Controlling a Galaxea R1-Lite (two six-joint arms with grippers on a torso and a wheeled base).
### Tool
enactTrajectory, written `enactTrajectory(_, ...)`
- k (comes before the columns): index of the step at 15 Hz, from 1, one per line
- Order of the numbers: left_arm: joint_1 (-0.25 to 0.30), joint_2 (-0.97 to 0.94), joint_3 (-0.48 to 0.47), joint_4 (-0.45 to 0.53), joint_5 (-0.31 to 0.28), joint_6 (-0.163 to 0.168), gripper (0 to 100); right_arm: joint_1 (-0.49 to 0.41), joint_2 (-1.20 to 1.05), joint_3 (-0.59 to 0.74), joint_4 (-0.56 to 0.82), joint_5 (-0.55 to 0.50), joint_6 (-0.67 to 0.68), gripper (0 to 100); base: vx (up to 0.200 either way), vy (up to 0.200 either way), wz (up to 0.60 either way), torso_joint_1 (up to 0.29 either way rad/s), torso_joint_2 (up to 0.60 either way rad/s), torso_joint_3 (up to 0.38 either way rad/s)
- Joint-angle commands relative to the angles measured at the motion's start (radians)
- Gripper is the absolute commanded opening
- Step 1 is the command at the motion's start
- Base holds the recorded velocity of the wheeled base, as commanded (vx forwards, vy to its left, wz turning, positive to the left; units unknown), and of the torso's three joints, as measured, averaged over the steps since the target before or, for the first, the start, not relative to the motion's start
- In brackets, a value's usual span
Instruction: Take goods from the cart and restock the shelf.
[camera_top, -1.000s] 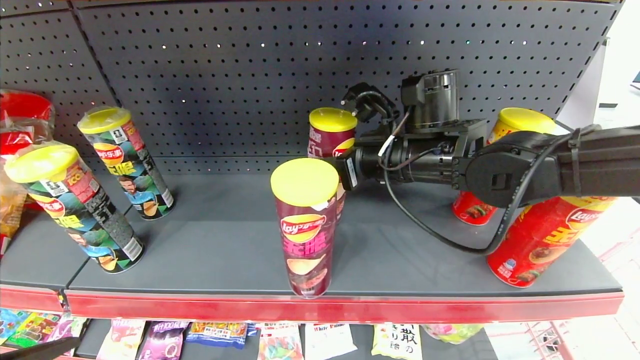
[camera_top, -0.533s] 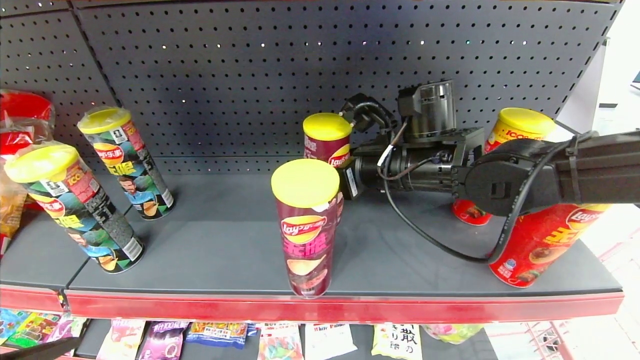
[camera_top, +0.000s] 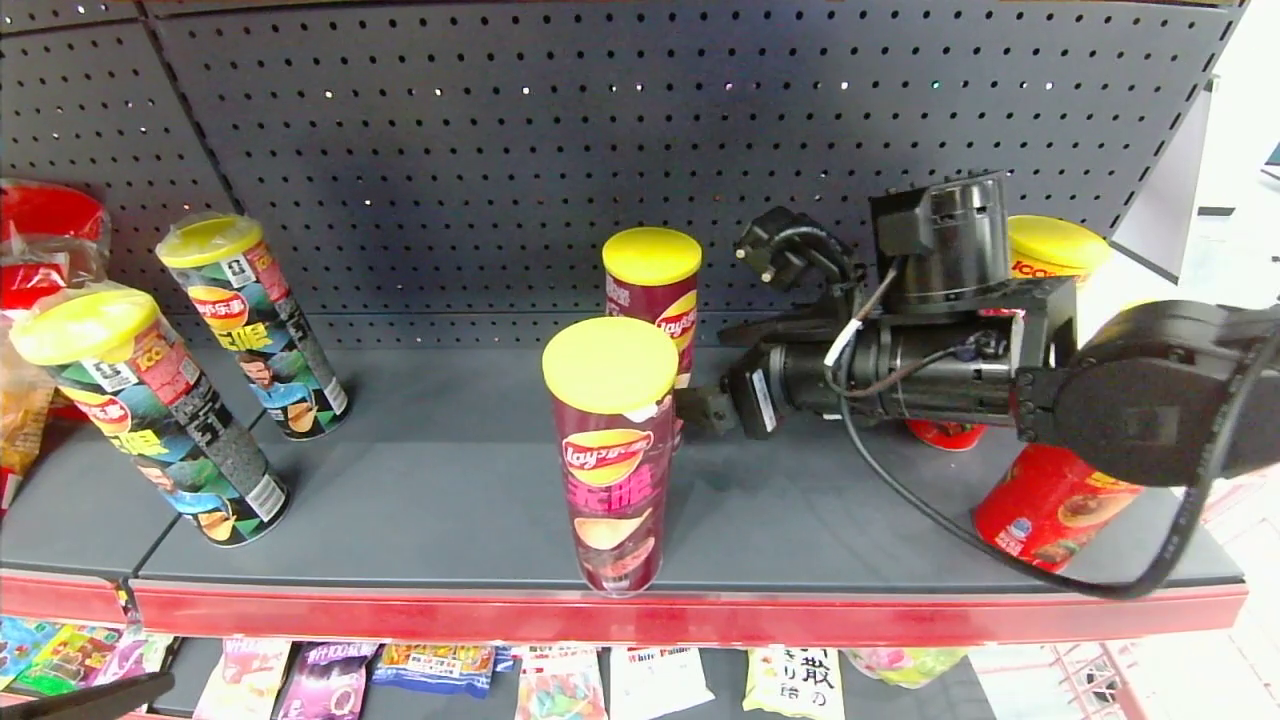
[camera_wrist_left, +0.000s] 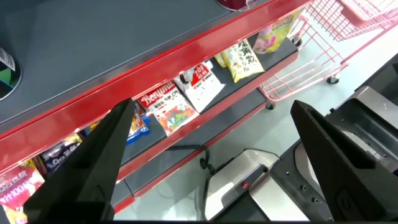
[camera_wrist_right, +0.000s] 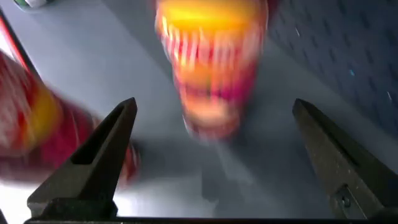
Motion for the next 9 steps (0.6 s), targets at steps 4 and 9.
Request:
enactTrajectory(4,0.0,0.104,-0.011,-0.006,0.002,0.0,100,-0.017,-0.199,0.192,0.0,-0.032,0.027,100,0.0,0.0,0.0,0.0,0.0,0.0)
enactTrajectory(9,0.06,0.177,-0.016,-0.006,0.019,0.0,100,-0.01,-0.397,0.401,0.0,-0.015,0.035,100,0.0,0.0,0.0,0.0,0.0,0.0)
